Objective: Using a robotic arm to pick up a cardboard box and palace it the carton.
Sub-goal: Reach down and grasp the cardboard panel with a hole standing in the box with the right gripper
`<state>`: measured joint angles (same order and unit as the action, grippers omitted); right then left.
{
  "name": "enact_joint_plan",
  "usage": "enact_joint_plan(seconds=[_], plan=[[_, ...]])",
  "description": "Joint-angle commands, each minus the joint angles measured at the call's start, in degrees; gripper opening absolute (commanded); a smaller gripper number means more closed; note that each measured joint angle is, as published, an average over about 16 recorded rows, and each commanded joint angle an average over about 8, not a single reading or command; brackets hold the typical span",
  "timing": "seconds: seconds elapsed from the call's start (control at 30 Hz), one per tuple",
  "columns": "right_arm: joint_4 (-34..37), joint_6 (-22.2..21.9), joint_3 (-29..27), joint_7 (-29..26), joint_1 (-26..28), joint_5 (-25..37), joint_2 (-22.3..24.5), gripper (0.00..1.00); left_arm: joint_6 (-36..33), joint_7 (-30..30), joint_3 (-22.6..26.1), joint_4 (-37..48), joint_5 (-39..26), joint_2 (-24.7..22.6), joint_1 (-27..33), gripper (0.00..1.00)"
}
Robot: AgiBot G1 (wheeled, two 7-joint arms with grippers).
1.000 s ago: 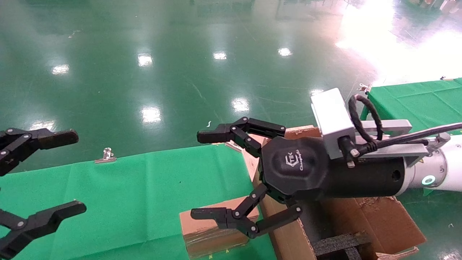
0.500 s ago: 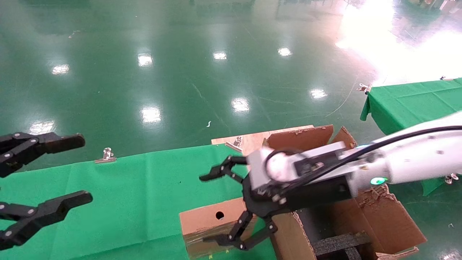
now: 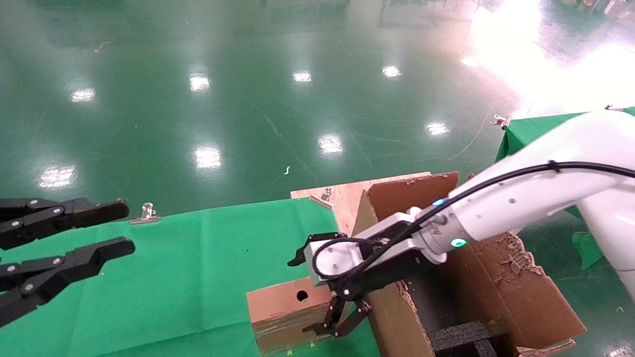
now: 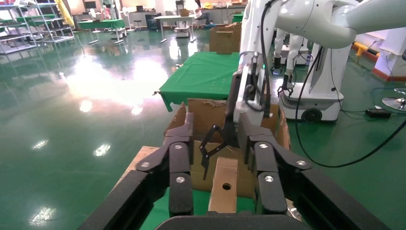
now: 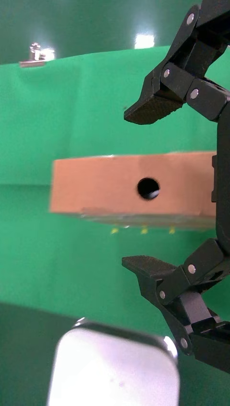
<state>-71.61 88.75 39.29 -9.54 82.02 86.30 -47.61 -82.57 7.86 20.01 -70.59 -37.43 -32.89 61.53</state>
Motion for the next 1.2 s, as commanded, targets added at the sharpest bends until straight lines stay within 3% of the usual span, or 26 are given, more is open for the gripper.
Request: enact_joint_plan(seconds=[0.03,0.23,0.27,0.33,0.37,0.5,0.53,0.6,0.63,1.2], plan=[[-0.06,-0.36,1.31,0.14,0.97,2.77,-0.91,1.00,0.00,0.00,0.00,0.00,0.00,0.00,0.00,0.00],[-1.67,-0.21,4.21,-0.29,2.74,7.89,-2.92,1.00,0.00,0.00,0.00,0.00,0.00,0.00,0.00,0.00],[-1.87,-0.24,4.54,-0.32,2.87,8.34,-3.15,1.00,0.00,0.00,0.00,0.00,0.00,0.00,0.00,0.06],[-2.07,-0.37,5.03,-0.37,2.97,8.87,-3.54,0.97,0.00,0.00,0.00,0.00,0.00,0.00,0.00,0.31],[-2.16,-0.44,5.24,-0.31,3.00,9.09,-3.69,0.89,0.00,0.00,0.00,0.00,0.00,0.00,0.00,0.43],[-2.24,-0.65,5.81,-0.13,3.11,9.66,-4.10,0.39,0.00,0.00,0.00,0.00,0.00,0.00,0.00,0.93],[-2.25,-0.68,5.93,-0.07,3.16,9.83,-4.18,0.27,0.00,0.00,0.00,0.01,0.00,0.00,-0.01,1.00],[-2.26,-0.73,6.12,0.01,3.25,10.14,-4.29,0.05,0.01,0.00,0.00,0.01,0.00,0.00,-0.01,1.00],[-2.25,-0.74,6.19,0.00,3.28,10.25,-4.34,0.00,0.01,0.00,0.00,0.01,0.01,0.00,-0.01,1.00],[-2.32,-0.80,6.00,0.04,3.12,9.84,-4.19,0.00,0.01,0.00,0.00,0.02,0.01,0.01,-0.02,1.00]])
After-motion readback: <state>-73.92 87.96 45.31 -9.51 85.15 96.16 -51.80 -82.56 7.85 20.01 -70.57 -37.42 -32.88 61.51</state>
